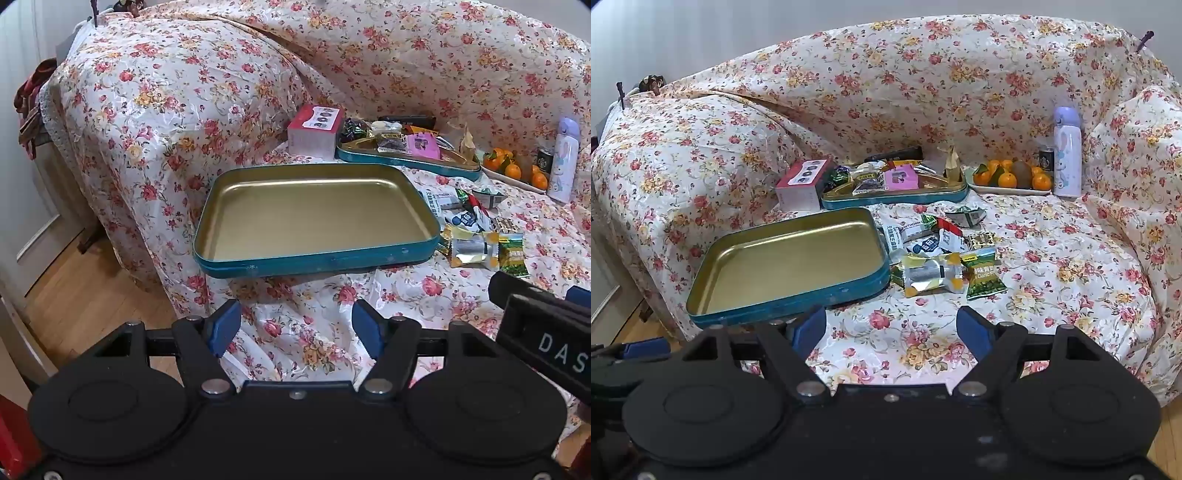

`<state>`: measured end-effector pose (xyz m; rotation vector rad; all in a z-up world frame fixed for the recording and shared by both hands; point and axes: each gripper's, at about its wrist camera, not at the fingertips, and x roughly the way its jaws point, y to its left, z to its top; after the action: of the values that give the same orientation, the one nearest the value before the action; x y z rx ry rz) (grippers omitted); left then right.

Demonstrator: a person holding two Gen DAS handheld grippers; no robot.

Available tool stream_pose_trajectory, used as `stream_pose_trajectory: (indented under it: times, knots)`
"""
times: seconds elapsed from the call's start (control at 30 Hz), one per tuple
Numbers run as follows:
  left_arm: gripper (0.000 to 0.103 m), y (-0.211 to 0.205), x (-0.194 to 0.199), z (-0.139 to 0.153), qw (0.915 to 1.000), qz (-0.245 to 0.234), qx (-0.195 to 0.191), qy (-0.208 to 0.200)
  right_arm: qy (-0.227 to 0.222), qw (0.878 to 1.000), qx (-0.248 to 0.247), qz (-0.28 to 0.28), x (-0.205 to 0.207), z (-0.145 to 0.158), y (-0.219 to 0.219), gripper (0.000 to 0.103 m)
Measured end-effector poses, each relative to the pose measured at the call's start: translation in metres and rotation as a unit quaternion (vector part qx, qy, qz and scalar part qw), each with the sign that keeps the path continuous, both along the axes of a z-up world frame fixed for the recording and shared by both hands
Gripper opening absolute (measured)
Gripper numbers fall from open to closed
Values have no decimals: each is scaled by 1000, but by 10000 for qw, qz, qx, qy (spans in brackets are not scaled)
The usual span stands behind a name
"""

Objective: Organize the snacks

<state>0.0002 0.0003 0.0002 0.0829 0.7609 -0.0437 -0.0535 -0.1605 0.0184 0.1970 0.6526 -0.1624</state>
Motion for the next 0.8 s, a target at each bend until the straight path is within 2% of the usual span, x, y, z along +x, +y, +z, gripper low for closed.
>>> stream_pose_trajectory:
  times: [0.33,0.4,0.8]
  knots:
    - [67,-9,-6,1,9996,-285,-68,35,-27,10000,37,-76,-2,2,0,82]
    - [67,-10,-5,-4,9991,-361,-217,99,-30,9999,36,-91,-2,0,-1,82]
    - [67,-14,-5,-3,9974,-667,-232,162,-143,9995,-26,-284,-7,4,-4,82]
